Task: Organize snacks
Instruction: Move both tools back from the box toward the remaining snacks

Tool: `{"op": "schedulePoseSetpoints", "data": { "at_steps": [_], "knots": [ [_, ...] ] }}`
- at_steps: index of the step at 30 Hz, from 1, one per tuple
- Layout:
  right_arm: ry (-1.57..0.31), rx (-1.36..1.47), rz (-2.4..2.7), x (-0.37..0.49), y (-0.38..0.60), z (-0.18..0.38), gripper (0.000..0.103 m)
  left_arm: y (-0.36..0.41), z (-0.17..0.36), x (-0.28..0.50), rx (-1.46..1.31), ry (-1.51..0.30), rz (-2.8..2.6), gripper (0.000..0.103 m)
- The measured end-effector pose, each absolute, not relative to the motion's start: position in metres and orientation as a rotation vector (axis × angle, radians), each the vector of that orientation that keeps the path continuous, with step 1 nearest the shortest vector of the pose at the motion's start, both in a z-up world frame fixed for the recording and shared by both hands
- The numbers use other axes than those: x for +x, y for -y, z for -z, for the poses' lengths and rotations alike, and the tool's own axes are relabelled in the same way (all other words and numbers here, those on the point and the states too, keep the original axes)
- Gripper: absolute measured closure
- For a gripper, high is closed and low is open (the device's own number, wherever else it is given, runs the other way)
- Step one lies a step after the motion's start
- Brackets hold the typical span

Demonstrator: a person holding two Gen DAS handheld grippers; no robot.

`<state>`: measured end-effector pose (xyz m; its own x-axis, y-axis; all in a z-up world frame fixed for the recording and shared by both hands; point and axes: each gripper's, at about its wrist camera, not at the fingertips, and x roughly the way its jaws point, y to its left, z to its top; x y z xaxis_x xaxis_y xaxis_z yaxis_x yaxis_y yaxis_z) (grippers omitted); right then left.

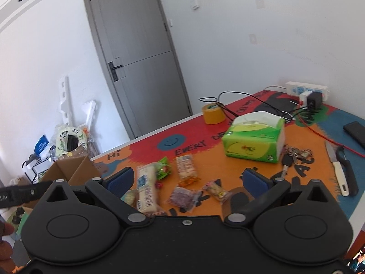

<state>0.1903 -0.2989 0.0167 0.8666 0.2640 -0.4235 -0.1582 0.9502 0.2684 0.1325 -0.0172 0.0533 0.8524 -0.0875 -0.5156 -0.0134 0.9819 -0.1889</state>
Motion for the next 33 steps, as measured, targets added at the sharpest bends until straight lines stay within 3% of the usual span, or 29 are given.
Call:
{"op": "schedulePoseSetpoints", "data": {
  "at_steps": [19, 33],
  "knots": [
    [-0.556, 0.261, -0.203, 0.218, 0.317, 0.027, 0.0, 0.045, 0.003, 0.176, -0.172, -0.669, 0.086, 0.008],
    [-0.591, 0.266, -0.252, 0.231, 0.324, 0.054, 0.008, 0.053, 0.038, 0.202, -0.174, -0.719, 0.031, 0.023]
  ]
}}
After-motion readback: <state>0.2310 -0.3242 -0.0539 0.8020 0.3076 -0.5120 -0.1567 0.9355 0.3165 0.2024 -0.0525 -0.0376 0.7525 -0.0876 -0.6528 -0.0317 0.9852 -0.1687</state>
